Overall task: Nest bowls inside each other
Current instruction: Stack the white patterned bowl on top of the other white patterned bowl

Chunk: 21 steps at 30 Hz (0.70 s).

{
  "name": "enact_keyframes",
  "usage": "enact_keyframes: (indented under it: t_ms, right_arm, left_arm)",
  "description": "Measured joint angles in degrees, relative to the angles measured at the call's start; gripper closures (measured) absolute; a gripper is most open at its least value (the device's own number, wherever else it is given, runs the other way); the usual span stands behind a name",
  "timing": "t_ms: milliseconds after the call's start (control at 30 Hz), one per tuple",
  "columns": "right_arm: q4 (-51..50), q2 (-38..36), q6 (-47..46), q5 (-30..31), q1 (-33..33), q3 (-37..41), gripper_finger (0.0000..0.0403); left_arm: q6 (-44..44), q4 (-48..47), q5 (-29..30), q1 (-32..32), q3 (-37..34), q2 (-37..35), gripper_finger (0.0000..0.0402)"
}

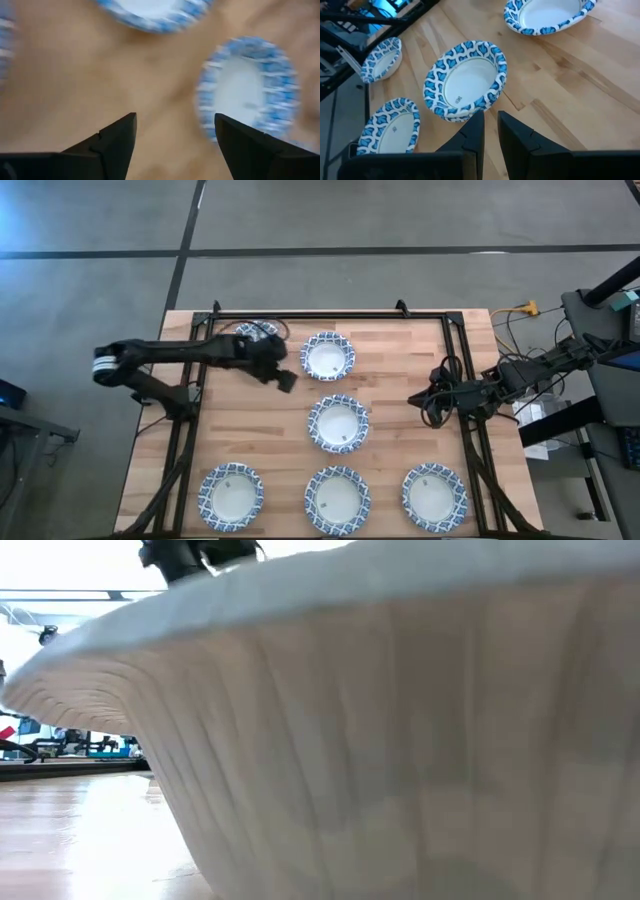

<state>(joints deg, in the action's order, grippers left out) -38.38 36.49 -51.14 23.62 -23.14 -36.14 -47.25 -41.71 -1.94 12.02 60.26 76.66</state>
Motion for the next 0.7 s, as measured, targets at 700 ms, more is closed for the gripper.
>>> enact_keyframes:
  t_ms: [700]
  right_arm:
    - [14.19, 6.38, -3.43, 8.47, 0.28, 0.02, 0.0355]
  left_arm:
    - [61.58, 1.96, 34.62, 1.50, -19.43, -6.63, 0.0150]
